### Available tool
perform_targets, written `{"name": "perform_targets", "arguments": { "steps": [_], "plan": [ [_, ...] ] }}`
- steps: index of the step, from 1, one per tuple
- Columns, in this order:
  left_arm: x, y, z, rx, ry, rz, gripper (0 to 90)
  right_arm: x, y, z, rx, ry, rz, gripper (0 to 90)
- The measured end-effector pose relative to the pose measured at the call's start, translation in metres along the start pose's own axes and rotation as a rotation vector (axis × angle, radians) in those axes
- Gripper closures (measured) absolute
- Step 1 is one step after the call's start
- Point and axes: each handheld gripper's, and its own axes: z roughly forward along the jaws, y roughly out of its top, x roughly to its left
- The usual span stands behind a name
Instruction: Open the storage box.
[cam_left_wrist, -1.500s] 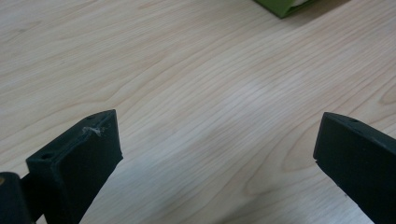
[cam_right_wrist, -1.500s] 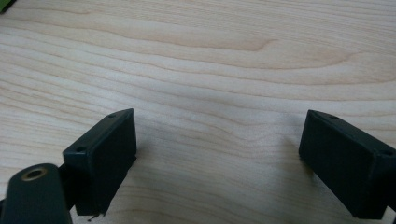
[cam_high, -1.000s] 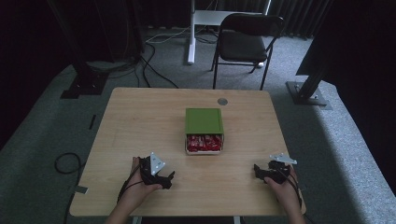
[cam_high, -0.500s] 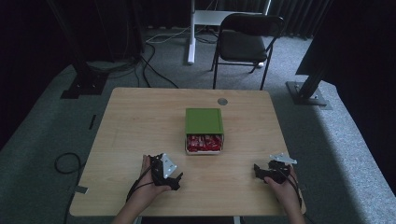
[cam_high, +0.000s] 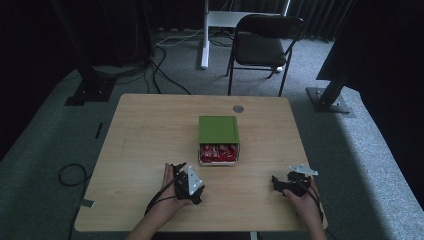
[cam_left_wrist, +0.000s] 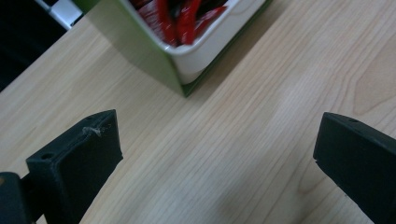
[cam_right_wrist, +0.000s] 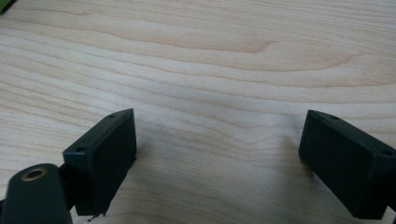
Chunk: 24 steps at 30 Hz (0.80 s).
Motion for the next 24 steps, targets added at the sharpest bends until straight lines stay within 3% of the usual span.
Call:
{"name": "perform_targets", "arguments": {
  "steps": [6,11,17,19,20,24],
  "plan": [
    [-0.008,0.007,0.004,-0.011,0.005,0.059,1.4,0.0,0.0,0.0,0.001,0.0,0.001,10.9],
    [-0.014,0.009,0.005,-0.023,0.043,0.153,1.5,0.0,0.0,0.0,-0.001,0.002,-0.002,10.9],
    [-0.021,0.015,0.008,-0.045,0.043,0.196,1.4,0.0,0.0,0.0,0.0,0.02,-0.019,10.9],
    [-0.023,0.017,0.01,-0.044,0.059,0.237,1.4,0.0,0.0,0.0,0.0,0.02,-0.019,10.9],
    [-0.023,0.017,0.01,-0.044,0.059,0.237,1.4,0.0,0.0,0.0,0.0,0.02,-0.019,10.9],
    [-0.03,0.022,0.014,-0.046,0.077,0.323,1.5,0.0,0.0,0.0,0.0,0.019,-0.018,10.9]
  ]
}}
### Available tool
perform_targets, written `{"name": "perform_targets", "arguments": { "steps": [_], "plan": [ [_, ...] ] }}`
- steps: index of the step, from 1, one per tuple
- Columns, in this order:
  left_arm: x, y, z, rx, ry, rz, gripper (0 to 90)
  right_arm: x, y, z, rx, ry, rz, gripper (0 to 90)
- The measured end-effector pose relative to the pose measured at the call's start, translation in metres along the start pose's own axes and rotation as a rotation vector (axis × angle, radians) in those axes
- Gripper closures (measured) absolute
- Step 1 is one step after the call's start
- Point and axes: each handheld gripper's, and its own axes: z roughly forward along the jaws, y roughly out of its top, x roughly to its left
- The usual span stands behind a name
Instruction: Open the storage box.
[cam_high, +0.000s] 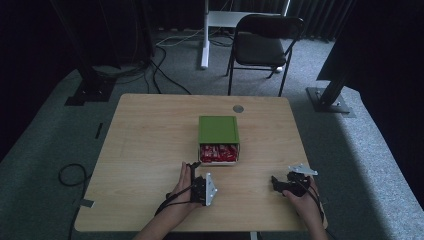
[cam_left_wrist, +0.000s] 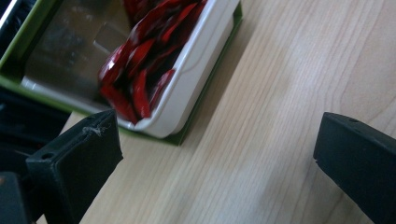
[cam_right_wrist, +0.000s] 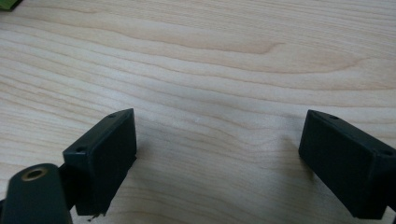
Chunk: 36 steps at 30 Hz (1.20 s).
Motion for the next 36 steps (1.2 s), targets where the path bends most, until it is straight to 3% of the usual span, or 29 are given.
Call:
{"name": "perform_targets", "arguments": {
  "steps": [4,8,10,18,22,27,32,36],
  "plan": [
    [-0.005,0.005,0.004,-0.006,-0.007,0.043,1.5,0.0,0.0,0.0,0.0,0.0,0.001,11.0],
    [-0.007,0.009,0.006,0.0,0.022,0.093,1.5,0.0,0.0,0.0,0.0,0.001,0.0,10.9],
    [-0.007,0.011,0.007,0.003,0.028,0.116,7.1,0.0,0.0,0.0,0.0,0.0,0.0,11.0],
    [-0.013,0.016,0.015,0.003,0.043,0.173,10.1,0.0,0.0,0.0,0.0,0.0,0.0,11.0],
    [-0.011,0.017,0.02,-0.039,0.055,0.183,15.2,0.0,0.0,0.0,0.0,0.0,0.0,11.0],
    [-0.01,0.019,0.026,-0.016,0.064,0.211,16.2,0.0,0.0,0.0,0.0,0.0,0.0,11.0],
    [-0.013,0.018,0.031,-0.006,0.069,0.264,19.9,0.0,0.0,0.0,-0.001,-0.003,0.003,11.3],
    [-0.011,0.018,0.035,0.008,0.083,0.266,22.0,0.0,0.0,0.0,-0.001,-0.005,0.005,11.3]
  ]
}}
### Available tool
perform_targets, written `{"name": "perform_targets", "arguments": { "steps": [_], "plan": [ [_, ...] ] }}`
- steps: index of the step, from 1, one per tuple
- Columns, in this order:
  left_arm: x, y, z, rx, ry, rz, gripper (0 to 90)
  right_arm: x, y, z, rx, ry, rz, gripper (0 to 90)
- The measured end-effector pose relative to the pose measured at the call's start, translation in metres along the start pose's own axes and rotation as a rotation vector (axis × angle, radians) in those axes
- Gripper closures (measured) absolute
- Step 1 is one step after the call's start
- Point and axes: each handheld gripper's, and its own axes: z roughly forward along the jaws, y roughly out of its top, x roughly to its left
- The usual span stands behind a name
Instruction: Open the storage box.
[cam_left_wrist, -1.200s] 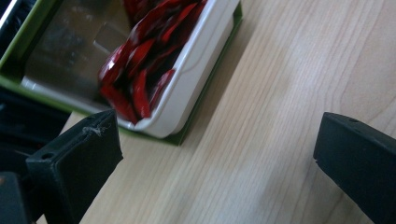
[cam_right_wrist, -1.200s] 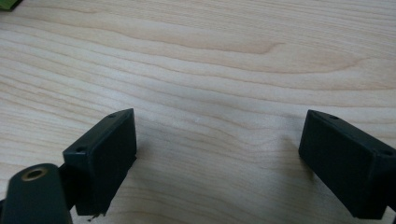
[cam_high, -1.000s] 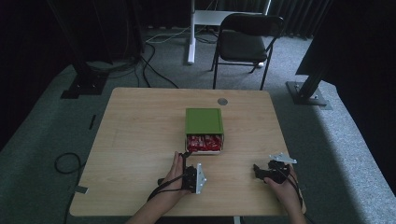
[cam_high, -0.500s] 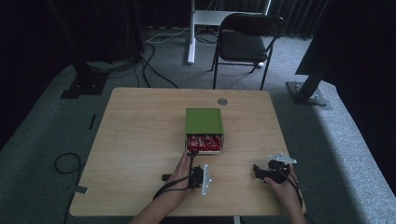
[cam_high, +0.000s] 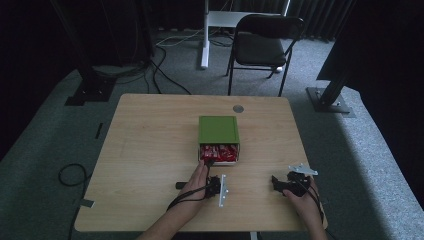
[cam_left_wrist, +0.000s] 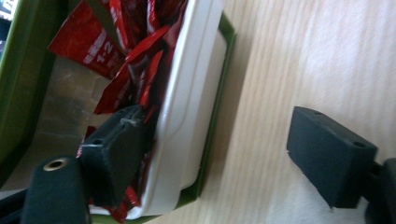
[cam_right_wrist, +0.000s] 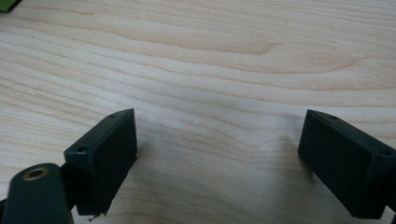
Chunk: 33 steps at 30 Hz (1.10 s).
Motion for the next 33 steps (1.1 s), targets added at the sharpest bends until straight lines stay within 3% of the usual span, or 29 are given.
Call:
{"name": "perform_targets", "arguments": {
  "steps": [5,8,13,18,23,27,33],
  "plan": [
    [0.001,0.001,0.002,0.006,-0.007,0.013,24.8,0.0,0.0,0.0,0.0,-0.001,0.0,11.3],
    [0.001,0.002,0.003,0.03,0.004,0.07,30.3,0.0,0.0,0.0,0.0,-0.001,0.0,11.3],
    [-0.001,0.003,0.005,0.038,0.018,0.081,32.0,0.0,0.0,0.0,0.0,-0.001,0.0,11.3],
    [-0.004,0.003,0.007,0.031,0.085,0.102,43.4,0.0,0.0,0.0,0.0,-0.001,0.0,11.3],
    [-0.006,0.003,0.009,0.034,0.11,0.11,46.1,0.0,0.0,0.0,0.0,-0.001,0.0,11.3],
    [-0.008,0.003,0.01,0.04,0.171,0.148,58.6,0.0,0.0,0.0,0.0,-0.001,0.0,11.3],
    [-0.007,0.003,0.01,0.044,0.202,0.177,70.2,0.0,0.0,0.0,0.0,-0.001,0.0,11.3]
  ]
}}
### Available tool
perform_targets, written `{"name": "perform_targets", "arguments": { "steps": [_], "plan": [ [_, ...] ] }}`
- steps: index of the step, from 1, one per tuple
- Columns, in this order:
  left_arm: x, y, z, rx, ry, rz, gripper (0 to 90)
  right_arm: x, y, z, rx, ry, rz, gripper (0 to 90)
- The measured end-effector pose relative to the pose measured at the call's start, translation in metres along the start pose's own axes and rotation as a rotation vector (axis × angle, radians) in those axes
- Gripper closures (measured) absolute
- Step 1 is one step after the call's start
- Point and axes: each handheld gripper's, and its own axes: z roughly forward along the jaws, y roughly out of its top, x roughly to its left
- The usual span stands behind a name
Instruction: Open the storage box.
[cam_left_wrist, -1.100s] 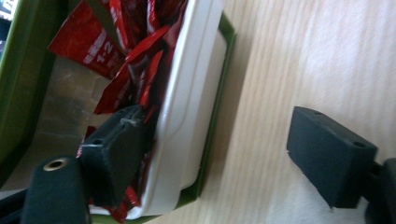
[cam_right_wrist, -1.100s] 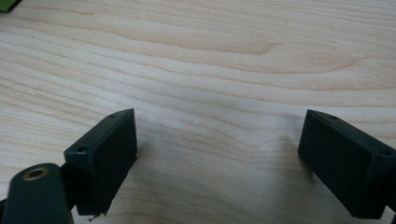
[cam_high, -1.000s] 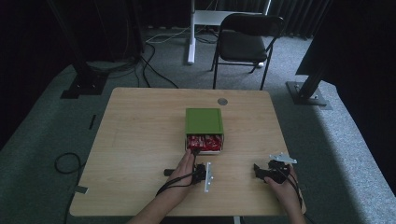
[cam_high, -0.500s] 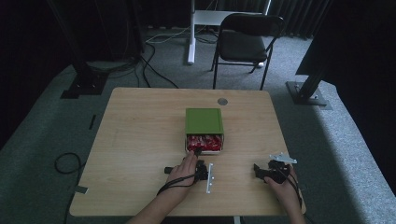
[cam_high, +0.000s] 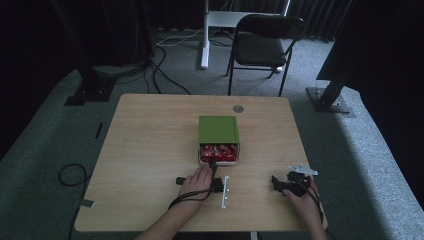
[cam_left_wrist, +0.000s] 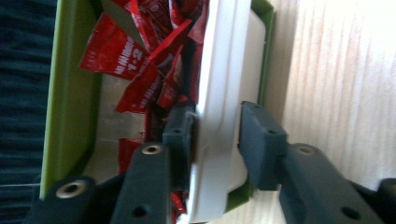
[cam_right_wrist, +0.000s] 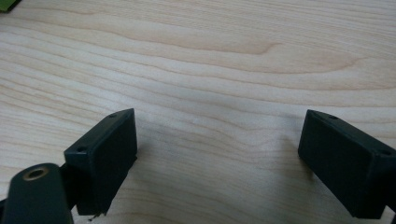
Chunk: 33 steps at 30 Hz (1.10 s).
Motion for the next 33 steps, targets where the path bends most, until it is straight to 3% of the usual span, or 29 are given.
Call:
{"name": "perform_targets", "arguments": {
  "steps": [11,15,33],
  "plan": [
    [0.001,0.001,0.0,0.003,-0.007,0.046,71.9,0.0,0.0,0.0,0.0,0.0,0.0,11.4],
    [0.0,0.001,-0.001,-0.004,0.002,0.048,71.9,0.0,0.0,0.0,0.0,0.0,0.0,11.4],
    [-0.002,0.005,-0.017,-0.005,-0.024,0.05,72.2,-0.001,0.0,0.0,-0.001,-0.017,0.018,11.3]
  ]
}}
